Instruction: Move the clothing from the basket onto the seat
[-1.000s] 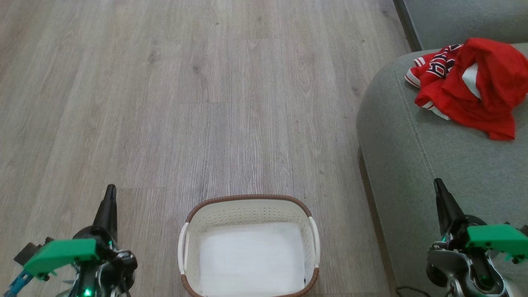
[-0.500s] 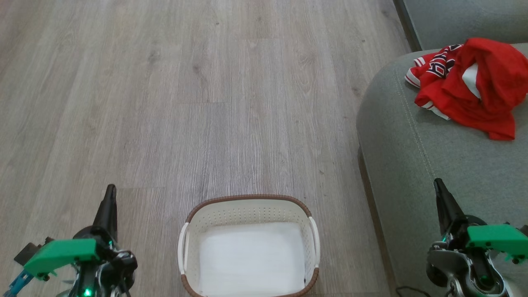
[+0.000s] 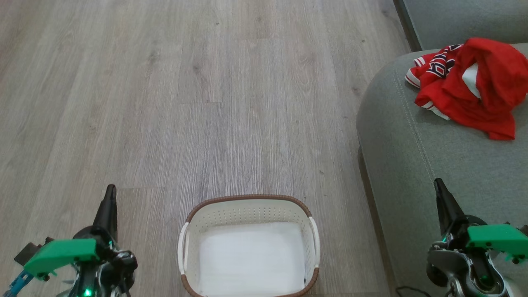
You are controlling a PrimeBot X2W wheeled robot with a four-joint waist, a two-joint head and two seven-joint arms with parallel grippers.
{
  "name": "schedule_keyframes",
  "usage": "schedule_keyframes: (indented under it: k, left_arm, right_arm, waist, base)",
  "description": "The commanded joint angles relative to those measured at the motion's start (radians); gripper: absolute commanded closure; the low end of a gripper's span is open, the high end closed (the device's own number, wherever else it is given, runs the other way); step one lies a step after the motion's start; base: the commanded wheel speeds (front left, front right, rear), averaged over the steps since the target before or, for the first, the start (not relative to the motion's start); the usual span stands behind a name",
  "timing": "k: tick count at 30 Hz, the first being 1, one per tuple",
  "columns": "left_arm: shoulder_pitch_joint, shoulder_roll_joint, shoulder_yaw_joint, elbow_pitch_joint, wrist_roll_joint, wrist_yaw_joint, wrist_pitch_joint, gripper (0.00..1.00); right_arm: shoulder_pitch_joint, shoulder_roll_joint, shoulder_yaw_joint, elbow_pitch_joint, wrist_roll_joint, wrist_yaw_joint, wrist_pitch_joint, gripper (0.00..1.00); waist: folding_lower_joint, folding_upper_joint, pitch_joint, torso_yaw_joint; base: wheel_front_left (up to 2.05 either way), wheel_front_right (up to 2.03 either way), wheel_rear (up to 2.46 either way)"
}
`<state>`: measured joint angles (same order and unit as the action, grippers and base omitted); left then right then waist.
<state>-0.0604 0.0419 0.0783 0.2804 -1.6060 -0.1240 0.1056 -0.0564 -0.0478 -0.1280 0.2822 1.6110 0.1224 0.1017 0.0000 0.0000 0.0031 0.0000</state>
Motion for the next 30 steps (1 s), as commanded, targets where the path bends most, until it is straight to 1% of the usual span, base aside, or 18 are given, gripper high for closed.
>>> schedule_keyframes:
  k: [1,30]
  left_arm:
    - [-0.048,0.008,0.036,-0.035,-0.002,-0.007,0.008,1.0]
    - [-0.048,0.008,0.036,-0.035,-0.002,-0.007,0.008,1.0]
  right_arm:
    - [-0.051,-0.005,0.016,-0.038,-0.001,0.008,0.01,1.0]
    - [-0.051,-0.004,0.015,-0.037,-0.002,0.008,0.011,1.0]
  waist:
    - [0.0,0.0,0.0,0.0]
    - [0.0,0.0,0.0,0.0]
  base:
    - [0.0,0.0,0.0]
    - [0.0,0.0,0.0]
